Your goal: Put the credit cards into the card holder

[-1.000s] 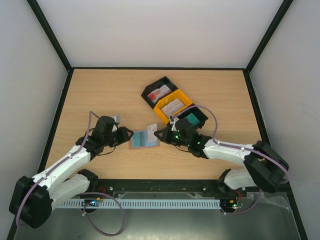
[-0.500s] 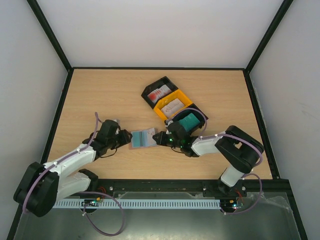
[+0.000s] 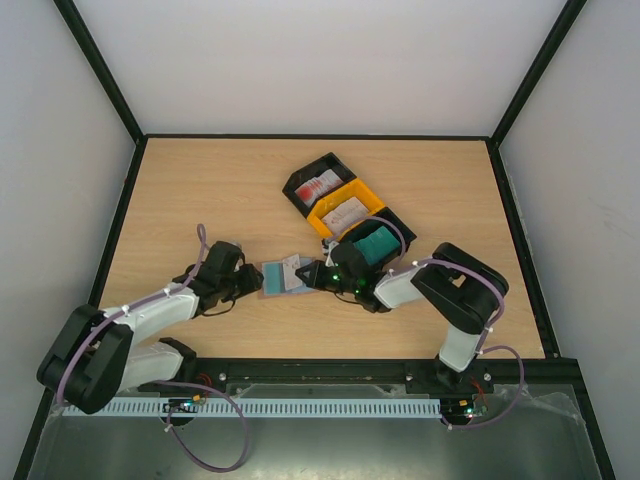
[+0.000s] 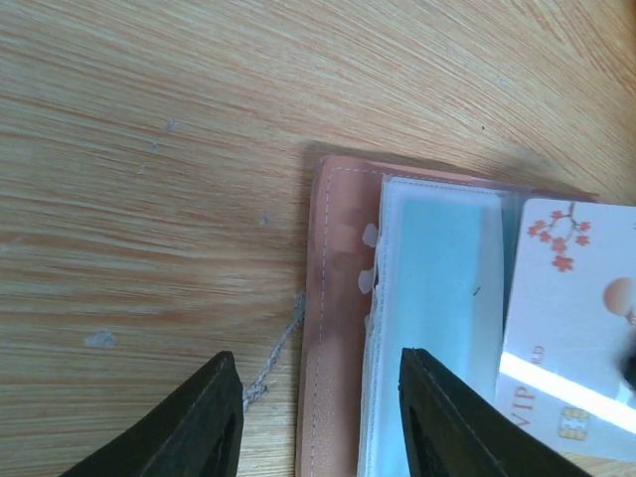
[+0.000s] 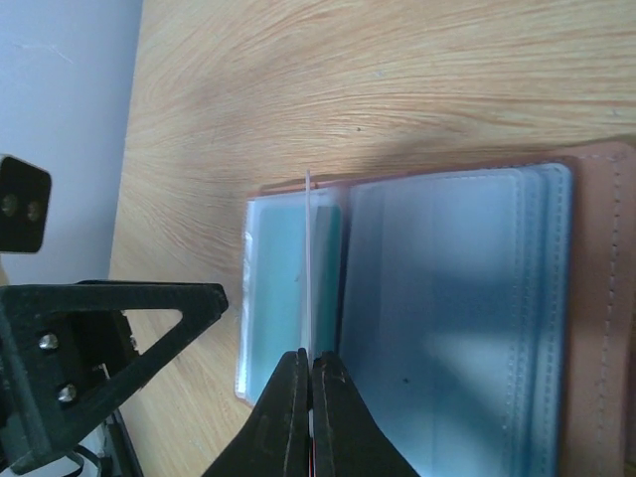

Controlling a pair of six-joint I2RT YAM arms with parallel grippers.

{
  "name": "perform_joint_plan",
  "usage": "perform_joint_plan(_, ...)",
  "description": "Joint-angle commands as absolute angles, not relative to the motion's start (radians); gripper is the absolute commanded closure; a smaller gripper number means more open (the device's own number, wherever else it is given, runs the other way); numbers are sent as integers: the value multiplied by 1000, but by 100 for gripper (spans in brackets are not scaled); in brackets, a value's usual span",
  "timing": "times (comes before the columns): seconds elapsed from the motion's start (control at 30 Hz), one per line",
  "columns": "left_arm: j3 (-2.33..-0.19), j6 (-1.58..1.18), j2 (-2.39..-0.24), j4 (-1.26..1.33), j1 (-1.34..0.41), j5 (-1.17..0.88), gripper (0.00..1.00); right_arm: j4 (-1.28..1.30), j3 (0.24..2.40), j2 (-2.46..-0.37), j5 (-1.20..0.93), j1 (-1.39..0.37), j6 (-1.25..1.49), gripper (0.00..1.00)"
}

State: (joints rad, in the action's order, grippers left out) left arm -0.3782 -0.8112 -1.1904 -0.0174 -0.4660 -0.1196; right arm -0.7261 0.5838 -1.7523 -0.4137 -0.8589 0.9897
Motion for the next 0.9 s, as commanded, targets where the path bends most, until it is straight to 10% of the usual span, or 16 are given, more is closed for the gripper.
perform_joint_plan(0.0,-381,-793,-1202,-13,-462,-127,55,-765,612,-1790,-410,-866,1003,98)
perform_joint_plan(0.87,-352,-788,-1266,37,-462,-199,66,-698,686,-1944,-395,-926,1135,98)
